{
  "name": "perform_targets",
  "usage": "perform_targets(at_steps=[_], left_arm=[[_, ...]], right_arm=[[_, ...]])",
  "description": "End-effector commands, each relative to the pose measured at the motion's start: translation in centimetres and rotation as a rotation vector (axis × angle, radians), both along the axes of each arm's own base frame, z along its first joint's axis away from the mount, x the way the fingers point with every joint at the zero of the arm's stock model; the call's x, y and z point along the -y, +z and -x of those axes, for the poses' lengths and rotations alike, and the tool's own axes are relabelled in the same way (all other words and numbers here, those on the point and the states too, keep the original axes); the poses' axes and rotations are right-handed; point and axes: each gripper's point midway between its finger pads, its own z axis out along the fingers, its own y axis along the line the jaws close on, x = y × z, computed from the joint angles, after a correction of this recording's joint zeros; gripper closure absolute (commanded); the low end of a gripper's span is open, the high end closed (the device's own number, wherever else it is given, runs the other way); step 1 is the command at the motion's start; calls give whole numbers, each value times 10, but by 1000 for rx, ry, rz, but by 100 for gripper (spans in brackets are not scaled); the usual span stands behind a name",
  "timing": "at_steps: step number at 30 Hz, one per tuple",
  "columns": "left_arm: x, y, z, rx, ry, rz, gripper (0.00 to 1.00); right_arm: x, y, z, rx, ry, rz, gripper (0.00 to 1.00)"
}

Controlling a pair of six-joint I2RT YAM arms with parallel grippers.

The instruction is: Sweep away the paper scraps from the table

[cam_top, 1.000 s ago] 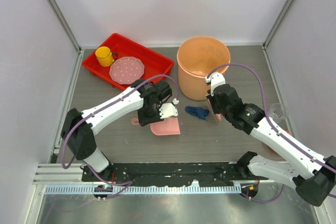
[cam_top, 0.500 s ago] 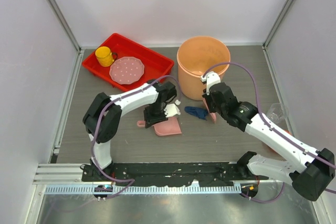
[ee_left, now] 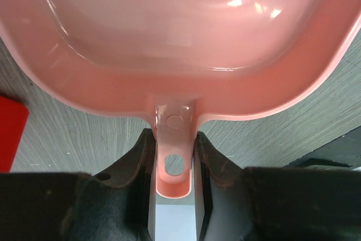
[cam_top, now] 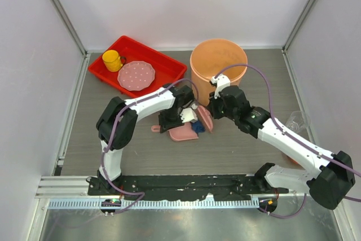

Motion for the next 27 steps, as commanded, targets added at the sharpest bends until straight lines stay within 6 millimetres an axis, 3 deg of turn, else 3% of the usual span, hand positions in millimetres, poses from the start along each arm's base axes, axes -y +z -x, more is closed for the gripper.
perform_targets(at_steps=[1, 9, 12, 15, 16, 18, 19, 21, 27], left_arm=[[12, 5, -10, 24, 12, 32, 100], [17, 10, -12, 36, 13, 76, 100], [24, 15, -12, 32, 26, 129, 100], [28, 26, -15, 33, 50, 197, 100], [26, 29, -17, 31, 67, 214, 100], [26, 38, -17, 33, 84, 258, 100], [22, 42, -20, 33, 96, 270, 100], [20, 53, -18, 36, 100, 308, 100], [7, 86, -14, 98, 93, 346, 100]], right_arm=[[-44, 19, 3, -20, 105, -213, 99], [-70, 62, 15, 16, 195, -383, 99], [-64, 68, 15, 28, 171, -371, 99], [-45, 80, 13, 72, 101, -332, 99], [-37, 92, 13, 113, 89, -320, 99], [-14, 92, 10, 135, 5, -250, 99], [-5, 102, 12, 166, -9, -237, 99], [14, 99, 14, 168, -63, -171, 99], [45, 116, 29, 211, -108, -112, 99]])
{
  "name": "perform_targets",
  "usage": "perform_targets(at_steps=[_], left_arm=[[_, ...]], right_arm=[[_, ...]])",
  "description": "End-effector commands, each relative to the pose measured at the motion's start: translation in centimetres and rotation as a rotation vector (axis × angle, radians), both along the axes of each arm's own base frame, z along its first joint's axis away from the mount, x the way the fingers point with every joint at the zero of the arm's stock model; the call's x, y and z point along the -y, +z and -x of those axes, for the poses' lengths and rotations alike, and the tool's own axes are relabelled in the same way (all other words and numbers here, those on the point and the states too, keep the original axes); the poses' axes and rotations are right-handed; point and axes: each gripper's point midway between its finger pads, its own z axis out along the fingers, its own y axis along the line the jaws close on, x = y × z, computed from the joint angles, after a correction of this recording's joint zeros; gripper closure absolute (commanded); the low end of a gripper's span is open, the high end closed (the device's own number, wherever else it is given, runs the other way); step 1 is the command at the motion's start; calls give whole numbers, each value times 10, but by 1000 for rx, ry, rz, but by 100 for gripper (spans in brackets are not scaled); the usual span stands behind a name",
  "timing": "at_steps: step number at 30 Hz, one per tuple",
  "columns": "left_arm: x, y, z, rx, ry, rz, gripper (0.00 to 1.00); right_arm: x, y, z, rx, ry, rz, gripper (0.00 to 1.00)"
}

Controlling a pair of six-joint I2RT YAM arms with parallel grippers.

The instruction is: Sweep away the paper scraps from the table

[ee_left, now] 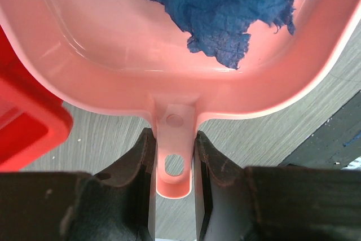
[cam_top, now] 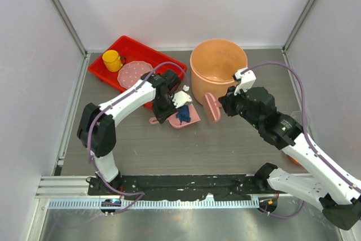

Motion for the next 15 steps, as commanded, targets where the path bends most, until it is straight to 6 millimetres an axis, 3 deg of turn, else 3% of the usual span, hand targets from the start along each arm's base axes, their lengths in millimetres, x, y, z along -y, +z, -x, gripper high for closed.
perform_targets(at_steps=[1, 9, 15], left_arm=[[-1, 39, 4, 70, -12, 85, 100], [-19, 106, -18, 259, 75, 142, 100], [-25, 175, -68, 534, 165, 127, 100]], right_arm=[[29, 20, 6, 50, -73, 63, 99], [40, 27, 9, 69, -85, 112, 99], [34, 22, 6, 58, -65, 122, 99]])
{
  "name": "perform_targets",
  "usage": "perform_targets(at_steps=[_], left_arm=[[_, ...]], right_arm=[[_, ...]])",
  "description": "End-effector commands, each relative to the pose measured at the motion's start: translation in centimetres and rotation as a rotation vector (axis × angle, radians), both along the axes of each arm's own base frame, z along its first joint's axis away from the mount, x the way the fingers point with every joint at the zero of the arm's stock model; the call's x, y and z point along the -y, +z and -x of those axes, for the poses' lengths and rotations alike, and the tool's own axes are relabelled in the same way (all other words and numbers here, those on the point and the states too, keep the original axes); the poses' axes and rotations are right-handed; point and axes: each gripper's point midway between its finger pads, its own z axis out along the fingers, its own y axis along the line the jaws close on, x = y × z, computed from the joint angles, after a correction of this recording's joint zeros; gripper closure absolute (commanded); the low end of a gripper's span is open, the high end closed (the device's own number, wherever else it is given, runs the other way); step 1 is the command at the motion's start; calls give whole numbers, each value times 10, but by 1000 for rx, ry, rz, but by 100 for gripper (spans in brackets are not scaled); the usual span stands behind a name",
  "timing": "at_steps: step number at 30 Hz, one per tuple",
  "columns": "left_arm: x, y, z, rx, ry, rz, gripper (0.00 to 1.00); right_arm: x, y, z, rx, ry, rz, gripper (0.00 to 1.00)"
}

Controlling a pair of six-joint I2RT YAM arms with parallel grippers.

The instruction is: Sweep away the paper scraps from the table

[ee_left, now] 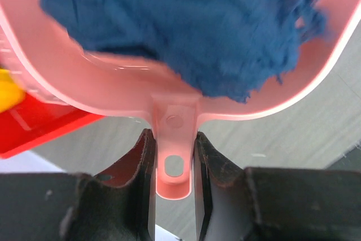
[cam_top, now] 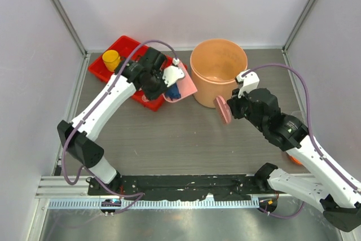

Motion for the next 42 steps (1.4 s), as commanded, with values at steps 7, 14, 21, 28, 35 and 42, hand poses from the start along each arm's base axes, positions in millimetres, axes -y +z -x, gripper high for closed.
perform_targets(at_steps=[7, 14, 21, 28, 35, 42], left_arm=[[20, 120, -88, 376, 155, 86, 100], [50, 150, -144, 613, 214, 41, 100], [73, 178, -166, 903, 205, -148, 100], [90, 210, -172, 1222, 208, -408, 100], [98, 226, -162, 1411, 172, -606, 100], [109, 236, -149, 1543, 127, -655, 100]], right_arm=[[-4, 20, -4, 54, 10, -26, 99], [-1, 22, -1, 57, 6, -37, 99], [3, 21, 3, 60, 0, -43, 99], [3, 21, 4, 60, 4, -46, 99], [4, 19, 5, 59, 2, -45, 99], [3, 19, 5, 60, 8, -47, 99]])
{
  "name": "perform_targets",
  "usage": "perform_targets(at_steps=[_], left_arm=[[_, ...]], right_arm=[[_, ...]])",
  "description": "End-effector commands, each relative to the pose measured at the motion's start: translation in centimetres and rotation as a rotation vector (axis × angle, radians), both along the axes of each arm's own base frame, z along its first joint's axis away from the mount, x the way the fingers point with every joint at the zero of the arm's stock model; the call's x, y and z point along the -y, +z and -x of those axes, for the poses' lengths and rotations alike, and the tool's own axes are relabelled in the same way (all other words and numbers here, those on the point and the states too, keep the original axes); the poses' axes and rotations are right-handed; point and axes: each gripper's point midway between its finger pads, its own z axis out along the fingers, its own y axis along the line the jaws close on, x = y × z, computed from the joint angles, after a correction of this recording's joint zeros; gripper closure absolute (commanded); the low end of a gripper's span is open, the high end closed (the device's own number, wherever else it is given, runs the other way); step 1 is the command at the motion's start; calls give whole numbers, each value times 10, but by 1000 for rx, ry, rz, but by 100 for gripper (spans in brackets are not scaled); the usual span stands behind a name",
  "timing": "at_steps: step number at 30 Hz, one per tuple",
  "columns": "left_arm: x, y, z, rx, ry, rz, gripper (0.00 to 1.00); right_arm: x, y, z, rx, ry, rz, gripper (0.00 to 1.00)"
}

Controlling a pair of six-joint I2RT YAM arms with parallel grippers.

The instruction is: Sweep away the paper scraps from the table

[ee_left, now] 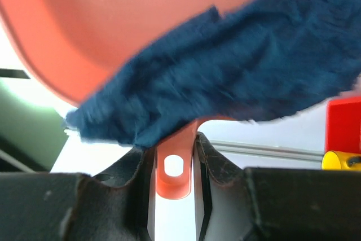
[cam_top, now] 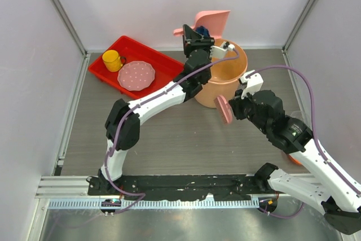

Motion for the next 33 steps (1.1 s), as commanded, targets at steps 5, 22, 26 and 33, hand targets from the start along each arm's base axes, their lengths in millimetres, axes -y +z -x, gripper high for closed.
perform_targets(at_steps=[5, 22, 26, 33], left_arm=[[2, 58, 38, 300, -75, -47, 100], [-11, 66, 41, 251, -88, 82, 100], [-41, 74, 44, 108, -44, 320, 100], [-79, 17, 85, -418, -84, 505, 100]], right_arm=[[-1, 13, 0, 41, 4, -35, 99], [-1, 14, 1, 43, 4, -47, 99], [-1, 17, 3, 49, 8, -51, 99], [-8, 16, 3, 48, 47, -48, 99]])
